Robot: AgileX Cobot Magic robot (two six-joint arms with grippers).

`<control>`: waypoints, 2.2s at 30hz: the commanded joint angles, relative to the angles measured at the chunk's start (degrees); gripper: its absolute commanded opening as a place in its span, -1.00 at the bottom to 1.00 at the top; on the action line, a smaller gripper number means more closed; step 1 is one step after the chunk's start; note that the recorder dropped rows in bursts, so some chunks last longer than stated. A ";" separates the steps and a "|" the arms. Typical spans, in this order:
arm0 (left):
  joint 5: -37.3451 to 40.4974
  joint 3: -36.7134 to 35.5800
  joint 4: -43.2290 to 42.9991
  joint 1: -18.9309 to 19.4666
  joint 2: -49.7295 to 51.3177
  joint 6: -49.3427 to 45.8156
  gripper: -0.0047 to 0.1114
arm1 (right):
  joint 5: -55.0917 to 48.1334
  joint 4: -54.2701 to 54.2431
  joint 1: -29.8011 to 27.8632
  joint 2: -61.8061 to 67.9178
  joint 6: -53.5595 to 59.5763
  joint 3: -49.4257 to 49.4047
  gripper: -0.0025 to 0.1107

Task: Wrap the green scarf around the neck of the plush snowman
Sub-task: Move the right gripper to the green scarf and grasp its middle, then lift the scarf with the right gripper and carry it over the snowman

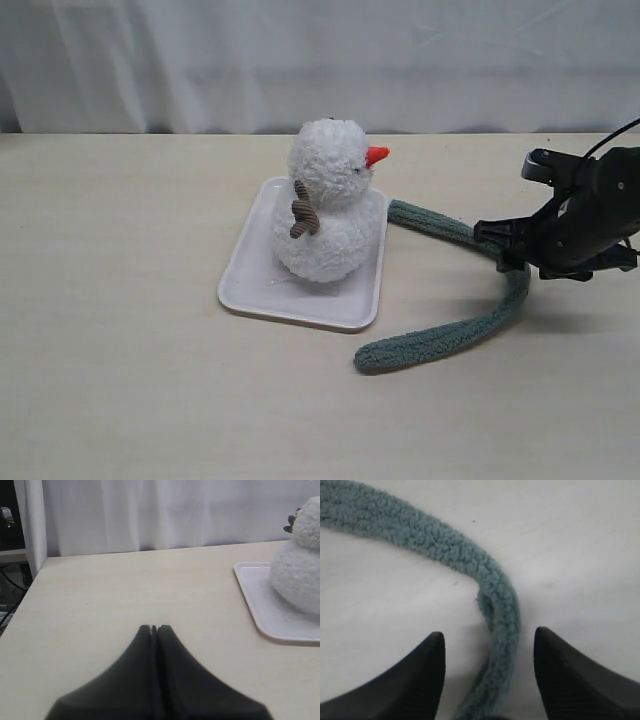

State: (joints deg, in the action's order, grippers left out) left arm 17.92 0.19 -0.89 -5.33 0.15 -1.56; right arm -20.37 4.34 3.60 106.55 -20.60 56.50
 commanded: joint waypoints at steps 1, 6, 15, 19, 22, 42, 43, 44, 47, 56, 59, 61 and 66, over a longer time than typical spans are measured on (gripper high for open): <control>-0.44 -0.19 0.15 -0.37 -0.15 0.13 -0.92 | 2.95 -0.07 -0.43 3.16 0.44 0.56 -0.05; -0.44 -0.19 0.15 -0.37 -0.15 0.13 -0.92 | 3.90 -0.07 -2.48 5.77 0.44 0.72 -0.05; -0.44 -0.19 0.15 -0.37 -0.15 0.13 -0.92 | 3.63 1.21 -2.77 8.52 2.11 0.72 -0.35; -0.44 -0.19 0.15 -0.37 -0.15 0.13 -0.92 | 2.27 1.21 -2.77 8.10 5.21 0.72 -0.74; -0.44 -0.19 0.15 -0.37 -0.15 0.13 -0.92 | 1.73 1.21 -2.77 6.62 6.68 0.72 -0.88; -0.44 -0.19 0.15 -0.37 -0.15 0.13 -0.92 | -6.03 0.80 5.99 -30.60 10.78 0.72 -0.89; -0.44 -0.19 0.15 -0.37 -0.15 0.13 -0.92 | -6.12 0.80 7.08 -32.34 10.78 0.72 -0.89; -0.44 -0.19 0.15 -0.37 -0.15 0.13 -0.92 | -6.16 0.80 8.50 -33.61 10.78 0.72 -0.89; -0.44 -0.19 0.15 -0.37 -0.15 0.13 -0.92 | -8.04 0.80 12.71 -36.90 10.78 1.79 -0.89; -0.44 -0.19 0.15 -0.37 -0.15 0.13 -0.92 | -14.82 0.80 27.29 -38.04 10.78 12.30 -0.89; -0.44 -0.19 0.15 -0.37 -0.15 0.13 -0.92 | -13.22 0.80 31.41 -36.88 13.49 15.13 -0.89; -0.44 -0.19 0.15 -0.37 -0.15 0.13 -0.92 | -12.26 0.80 33.50 -35.66 16.02 16.20 -0.89; -0.44 -0.19 0.15 -0.37 -0.15 0.13 -0.92 | -9.48 4.18 35.92 -31.27 18.85 16.61 -0.89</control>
State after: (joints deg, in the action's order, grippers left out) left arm 17.92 0.19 -0.89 -5.33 0.15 -1.56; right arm -31.41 5.83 38.81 73.04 -3.27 72.78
